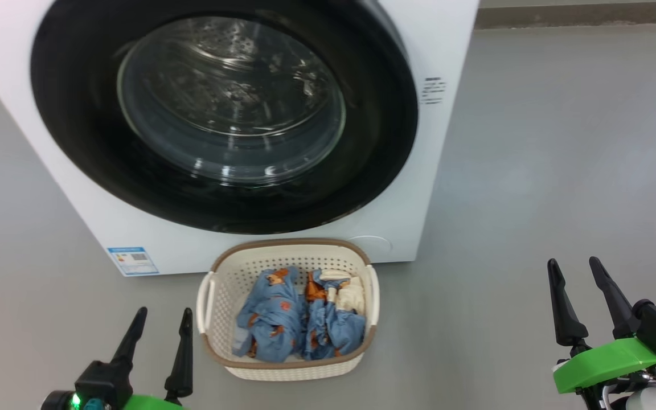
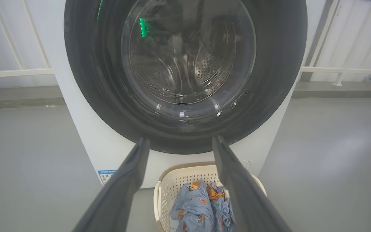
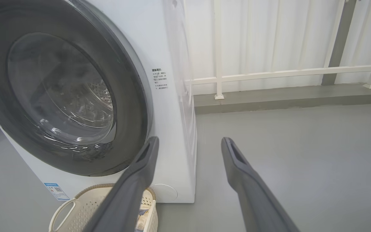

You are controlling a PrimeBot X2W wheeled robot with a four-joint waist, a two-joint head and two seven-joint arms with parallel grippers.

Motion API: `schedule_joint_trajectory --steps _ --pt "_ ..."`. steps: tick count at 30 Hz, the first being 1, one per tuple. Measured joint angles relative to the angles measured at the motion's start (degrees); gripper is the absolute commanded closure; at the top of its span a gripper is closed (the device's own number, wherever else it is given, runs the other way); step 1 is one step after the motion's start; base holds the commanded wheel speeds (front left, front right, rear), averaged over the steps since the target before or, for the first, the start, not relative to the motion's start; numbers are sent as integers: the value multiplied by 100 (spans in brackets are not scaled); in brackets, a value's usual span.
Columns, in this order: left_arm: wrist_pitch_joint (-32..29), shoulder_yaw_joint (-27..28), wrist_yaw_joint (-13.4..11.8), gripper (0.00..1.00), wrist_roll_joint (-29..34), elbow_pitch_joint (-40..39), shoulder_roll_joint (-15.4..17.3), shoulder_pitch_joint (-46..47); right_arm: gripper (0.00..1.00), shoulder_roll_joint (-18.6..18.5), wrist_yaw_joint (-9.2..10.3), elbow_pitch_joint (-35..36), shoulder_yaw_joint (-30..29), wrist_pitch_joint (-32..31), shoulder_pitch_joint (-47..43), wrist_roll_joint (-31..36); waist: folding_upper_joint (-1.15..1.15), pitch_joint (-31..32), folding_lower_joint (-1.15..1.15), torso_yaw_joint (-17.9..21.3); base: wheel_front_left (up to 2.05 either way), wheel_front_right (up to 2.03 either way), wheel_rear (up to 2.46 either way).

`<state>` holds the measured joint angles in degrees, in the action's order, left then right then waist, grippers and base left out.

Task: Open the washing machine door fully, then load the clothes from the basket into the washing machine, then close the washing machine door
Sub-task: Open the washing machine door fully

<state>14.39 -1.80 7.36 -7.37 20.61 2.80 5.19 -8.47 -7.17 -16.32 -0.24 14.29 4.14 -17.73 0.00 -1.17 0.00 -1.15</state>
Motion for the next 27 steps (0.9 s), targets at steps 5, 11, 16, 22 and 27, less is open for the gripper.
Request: schedule_joint_trajectory --steps 5,11,16,22,27 --pt "0 9 0 0 -10 -36 -9 77 0 2 0 18 1 0 1 -2 0 -42 0 2 122 122 -244" --pt "0 -7 0 0 -125 -83 -24 79 0 0 0 22 1 0 1 -11 0 -71 0 1 90 90 -180" --pt "0 -43 0 0 -167 -82 -22 79 0 -1 0 20 0 0 2 -12 0 -70 0 -7 50 50 -99" --pt "0 -110 0 0 -168 -71 -21 79 0 1 0 -9 1 0 3 -36 0 -47 0 -27 13 13 -25" --pt "0 -129 1 0 -274 -69 -20 79 100 42 0 -96 29 1 30 -181 0 -30 0 -52 0 0 0"
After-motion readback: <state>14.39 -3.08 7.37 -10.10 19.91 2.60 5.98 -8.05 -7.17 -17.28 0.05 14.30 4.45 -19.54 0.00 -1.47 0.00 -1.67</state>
